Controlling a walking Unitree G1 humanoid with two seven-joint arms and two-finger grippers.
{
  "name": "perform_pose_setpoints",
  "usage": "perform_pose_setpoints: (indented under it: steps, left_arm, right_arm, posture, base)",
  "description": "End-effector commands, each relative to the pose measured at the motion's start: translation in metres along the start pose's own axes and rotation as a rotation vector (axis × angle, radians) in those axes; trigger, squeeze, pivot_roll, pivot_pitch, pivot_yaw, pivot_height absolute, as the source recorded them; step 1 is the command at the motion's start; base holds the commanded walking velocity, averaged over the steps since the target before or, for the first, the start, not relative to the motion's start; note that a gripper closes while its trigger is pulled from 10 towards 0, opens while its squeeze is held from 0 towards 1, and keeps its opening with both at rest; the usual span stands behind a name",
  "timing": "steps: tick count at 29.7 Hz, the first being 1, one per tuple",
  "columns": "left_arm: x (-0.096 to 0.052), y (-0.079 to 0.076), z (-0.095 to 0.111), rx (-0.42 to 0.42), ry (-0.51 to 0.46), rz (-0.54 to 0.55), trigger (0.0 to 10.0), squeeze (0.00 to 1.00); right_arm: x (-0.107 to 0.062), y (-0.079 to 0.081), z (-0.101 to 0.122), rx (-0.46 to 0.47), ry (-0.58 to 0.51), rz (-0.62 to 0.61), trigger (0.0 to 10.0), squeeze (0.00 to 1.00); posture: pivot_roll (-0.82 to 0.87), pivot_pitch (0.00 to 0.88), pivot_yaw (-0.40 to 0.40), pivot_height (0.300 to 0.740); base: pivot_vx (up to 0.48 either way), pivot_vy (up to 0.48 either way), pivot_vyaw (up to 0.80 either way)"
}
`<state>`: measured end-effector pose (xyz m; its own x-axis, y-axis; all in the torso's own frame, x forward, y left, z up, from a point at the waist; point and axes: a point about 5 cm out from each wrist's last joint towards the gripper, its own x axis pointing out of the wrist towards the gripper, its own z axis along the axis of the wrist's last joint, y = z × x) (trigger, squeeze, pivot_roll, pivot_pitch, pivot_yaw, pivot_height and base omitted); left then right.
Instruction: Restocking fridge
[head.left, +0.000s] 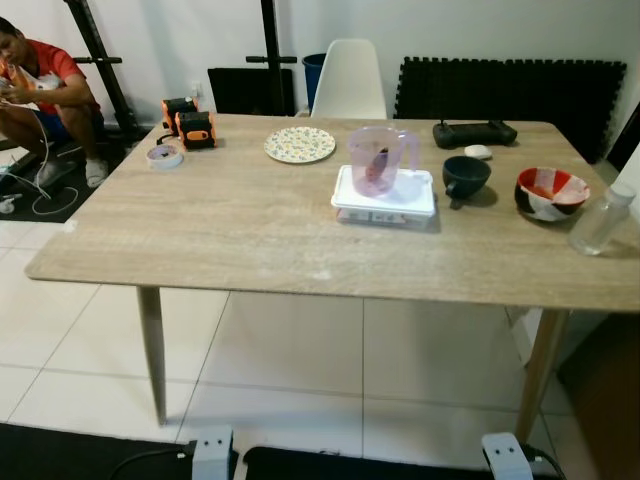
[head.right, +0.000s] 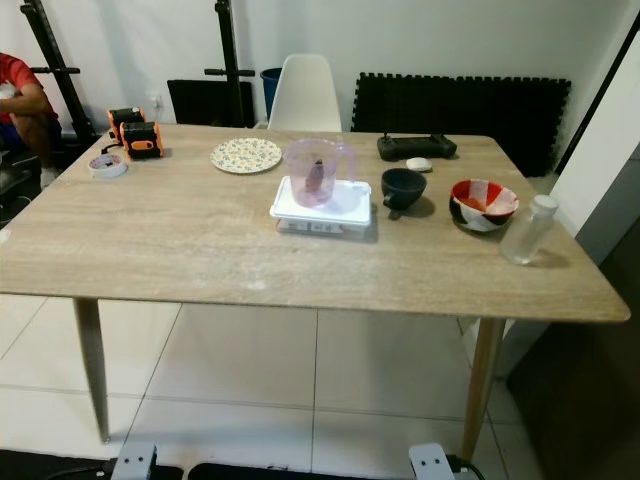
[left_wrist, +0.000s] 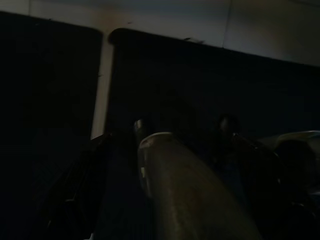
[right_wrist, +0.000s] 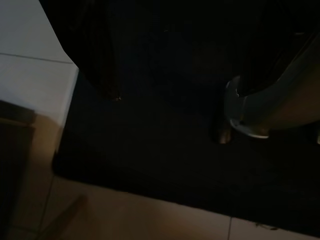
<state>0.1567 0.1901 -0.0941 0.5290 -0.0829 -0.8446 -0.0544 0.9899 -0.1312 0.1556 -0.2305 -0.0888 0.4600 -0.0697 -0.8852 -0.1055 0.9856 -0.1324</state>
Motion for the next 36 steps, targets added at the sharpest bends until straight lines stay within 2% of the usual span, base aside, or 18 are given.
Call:
perform_pose_setpoints:
  steps: [1, 19, 33, 36]
  left_arm:
    - [-0.001, 0.001, -0.006, 0.013, 0.03, 0.001, 10.0, 0.0]
    - [-0.001, -0.001, -0.006, 0.014, 0.03, -0.004, 10.0, 0.0]
    - [0.0, 0.002, 0.001, -0.003, 0.003, 0.021, 10.0, 0.0]
    - [0.0, 0.003, -0.001, -0.004, 0.005, 0.029, 10.0, 0.0]
  right_arm:
    - [0.0, 0.003, -0.002, -0.014, 0.007, 0.013, 10.0, 0.0]
    - [0.0, 0.001, -0.001, -0.034, 0.006, 0.013, 10.0, 0.0]
    - [0.001, 0.006, 0.007, -0.031, -0.031, 0.045, 10.0, 0.0]
    - [0.002, 0.017, 0.017, -0.012, -0.075, 0.136, 10.0, 0.0]
  posture:
    - [-0.1, 0.0, 0.006, 0.74]
    - [-0.11, 0.0, 0.0, 0.74]
    - [-0.1, 0.0, 0.007, 0.74]
    - [-0.11, 0.0, 0.011, 0.74]
  base:
    - [0.0, -0.454, 0.0]
    - [0.0, -0.43, 0.0]
    - [0.0, 0.0, 0.0]
    - [0.0, 0.0, 0.0]
